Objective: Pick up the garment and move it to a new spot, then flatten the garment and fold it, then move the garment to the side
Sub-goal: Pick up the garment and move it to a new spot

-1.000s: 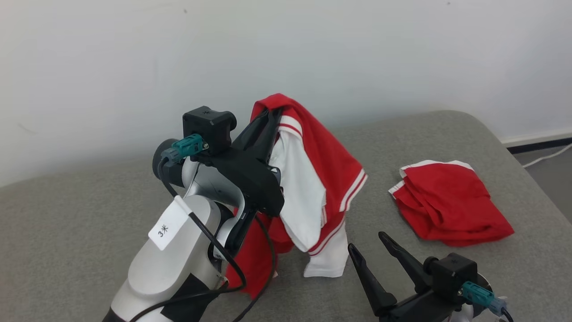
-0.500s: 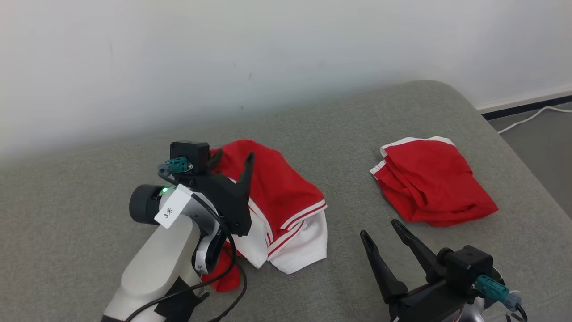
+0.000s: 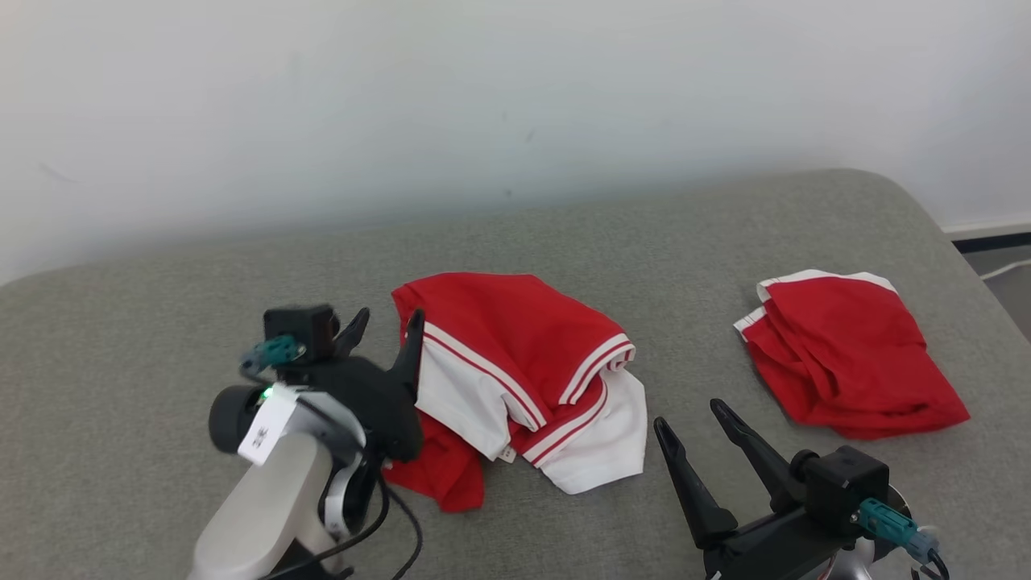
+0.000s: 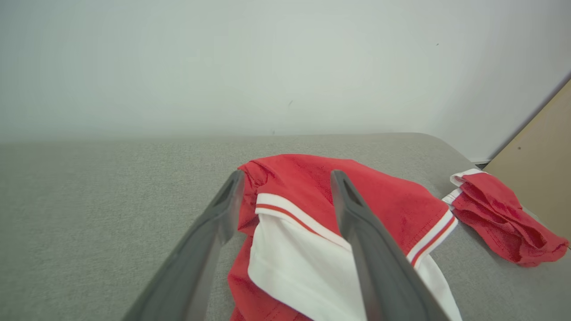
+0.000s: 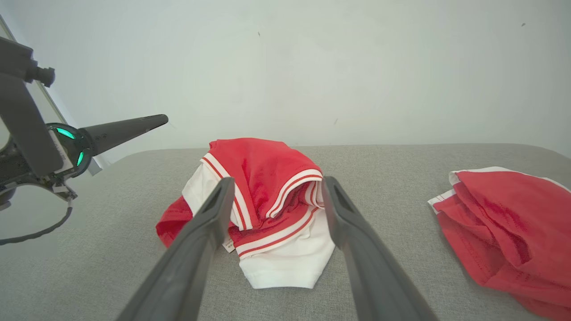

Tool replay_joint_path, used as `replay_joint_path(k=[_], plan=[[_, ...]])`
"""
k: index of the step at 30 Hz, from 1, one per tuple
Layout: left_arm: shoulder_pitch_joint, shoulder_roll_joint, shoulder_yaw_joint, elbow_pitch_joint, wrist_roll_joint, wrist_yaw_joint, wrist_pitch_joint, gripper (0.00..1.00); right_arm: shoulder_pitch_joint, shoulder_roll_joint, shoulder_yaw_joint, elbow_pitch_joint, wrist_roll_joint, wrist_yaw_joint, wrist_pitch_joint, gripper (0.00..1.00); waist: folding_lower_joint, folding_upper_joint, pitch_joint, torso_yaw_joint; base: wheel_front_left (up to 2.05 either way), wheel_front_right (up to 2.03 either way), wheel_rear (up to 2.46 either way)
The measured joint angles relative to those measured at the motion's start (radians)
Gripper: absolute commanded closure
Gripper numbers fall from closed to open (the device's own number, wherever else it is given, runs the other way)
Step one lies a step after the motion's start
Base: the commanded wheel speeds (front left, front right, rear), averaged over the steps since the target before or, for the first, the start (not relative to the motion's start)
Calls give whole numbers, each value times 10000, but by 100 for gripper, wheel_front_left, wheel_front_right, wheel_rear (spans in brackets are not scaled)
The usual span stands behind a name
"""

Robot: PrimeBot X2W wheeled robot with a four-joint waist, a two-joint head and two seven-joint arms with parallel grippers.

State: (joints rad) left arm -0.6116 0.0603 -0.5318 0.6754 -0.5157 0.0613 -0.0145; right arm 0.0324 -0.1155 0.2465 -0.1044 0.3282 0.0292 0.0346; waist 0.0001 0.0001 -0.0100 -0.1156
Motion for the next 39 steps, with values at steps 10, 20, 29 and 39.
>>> replay_joint_path(k=[10, 20, 29, 39], plan=[[1430, 690, -163, -700, 113, -113, -761, 0, 243, -31, -61, 61, 0, -40, -54, 0, -2, 0, -342, 592, 0, 0, 0], [2269, 458, -1104, -1020, 368, -629, -842, 0, 221, -40, 104, 180, 15, 46, -23, 0, -2, 0, -471, 457, 0, 0, 0], [2312, 249, -1628, -1041, 598, -719, -639, 0, 223, -136, 178, 299, 148, 238, 6, 0, -2, 0, -373, -73, 0, 0, 0], [1893, 130, -1864, -364, 1273, 42, -88, 0, 201, -134, 226, 305, 148, 280, 2, 0, -2, 0, -78, -894, 0, 0, 0]])
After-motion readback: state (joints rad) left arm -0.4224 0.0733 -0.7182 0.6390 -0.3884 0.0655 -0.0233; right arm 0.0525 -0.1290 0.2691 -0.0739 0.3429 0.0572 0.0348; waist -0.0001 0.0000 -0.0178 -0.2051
